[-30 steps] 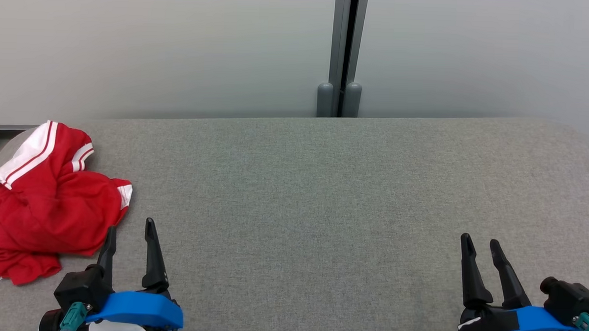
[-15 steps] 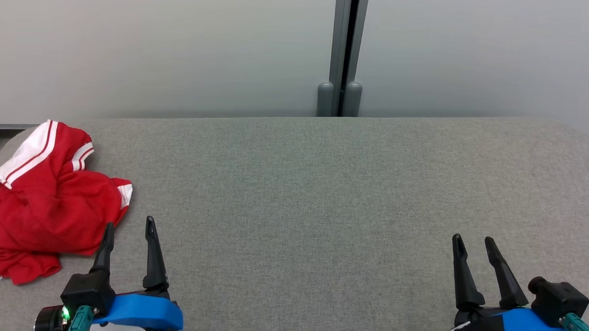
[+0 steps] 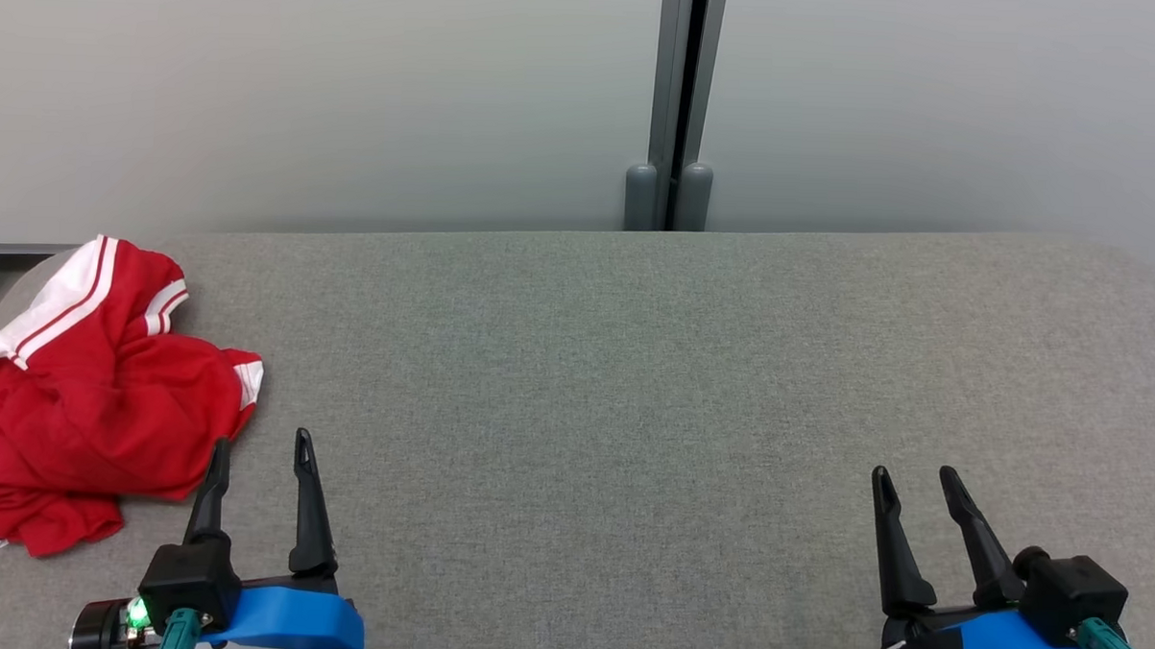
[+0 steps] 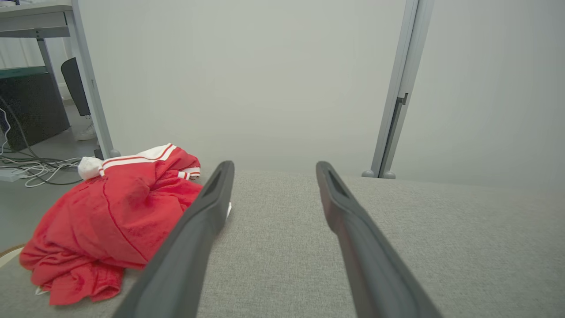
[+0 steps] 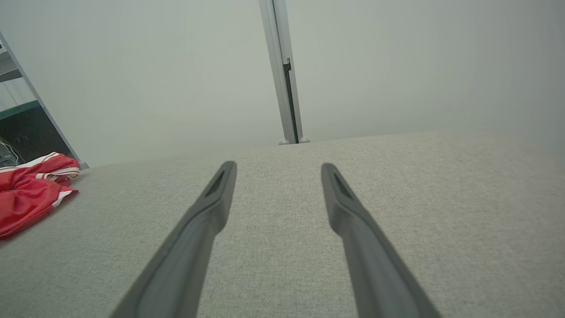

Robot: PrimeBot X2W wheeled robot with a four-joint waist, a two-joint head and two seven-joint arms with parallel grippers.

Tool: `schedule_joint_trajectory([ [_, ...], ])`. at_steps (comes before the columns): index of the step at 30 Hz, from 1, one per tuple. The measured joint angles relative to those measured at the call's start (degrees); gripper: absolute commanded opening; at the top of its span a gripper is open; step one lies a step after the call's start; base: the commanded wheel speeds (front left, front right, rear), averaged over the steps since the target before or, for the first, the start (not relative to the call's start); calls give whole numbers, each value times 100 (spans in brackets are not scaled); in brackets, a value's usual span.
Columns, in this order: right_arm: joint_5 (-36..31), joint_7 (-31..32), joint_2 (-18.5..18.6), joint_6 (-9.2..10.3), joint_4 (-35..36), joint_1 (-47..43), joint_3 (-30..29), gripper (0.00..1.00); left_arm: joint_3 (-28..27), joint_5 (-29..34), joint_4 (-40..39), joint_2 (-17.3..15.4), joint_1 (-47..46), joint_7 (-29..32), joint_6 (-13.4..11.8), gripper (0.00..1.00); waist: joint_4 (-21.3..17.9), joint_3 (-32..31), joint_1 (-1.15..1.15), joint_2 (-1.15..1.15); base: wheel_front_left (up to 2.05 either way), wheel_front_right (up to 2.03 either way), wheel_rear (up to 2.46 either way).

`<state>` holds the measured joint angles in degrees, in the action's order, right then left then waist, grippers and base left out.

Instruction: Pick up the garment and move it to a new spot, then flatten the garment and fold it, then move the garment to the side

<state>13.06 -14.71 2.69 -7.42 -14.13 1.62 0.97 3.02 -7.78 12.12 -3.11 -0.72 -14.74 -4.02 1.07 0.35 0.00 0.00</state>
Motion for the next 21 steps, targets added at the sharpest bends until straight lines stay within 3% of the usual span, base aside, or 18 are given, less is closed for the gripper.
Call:
schedule_joint_trajectory([
  [21, -81, -33, 1, -5, -94, 1, 23, 100, 25, 82, 78, 15, 1, -25, -21, 100, -1, -11, 0, 0, 0, 0, 0],
])
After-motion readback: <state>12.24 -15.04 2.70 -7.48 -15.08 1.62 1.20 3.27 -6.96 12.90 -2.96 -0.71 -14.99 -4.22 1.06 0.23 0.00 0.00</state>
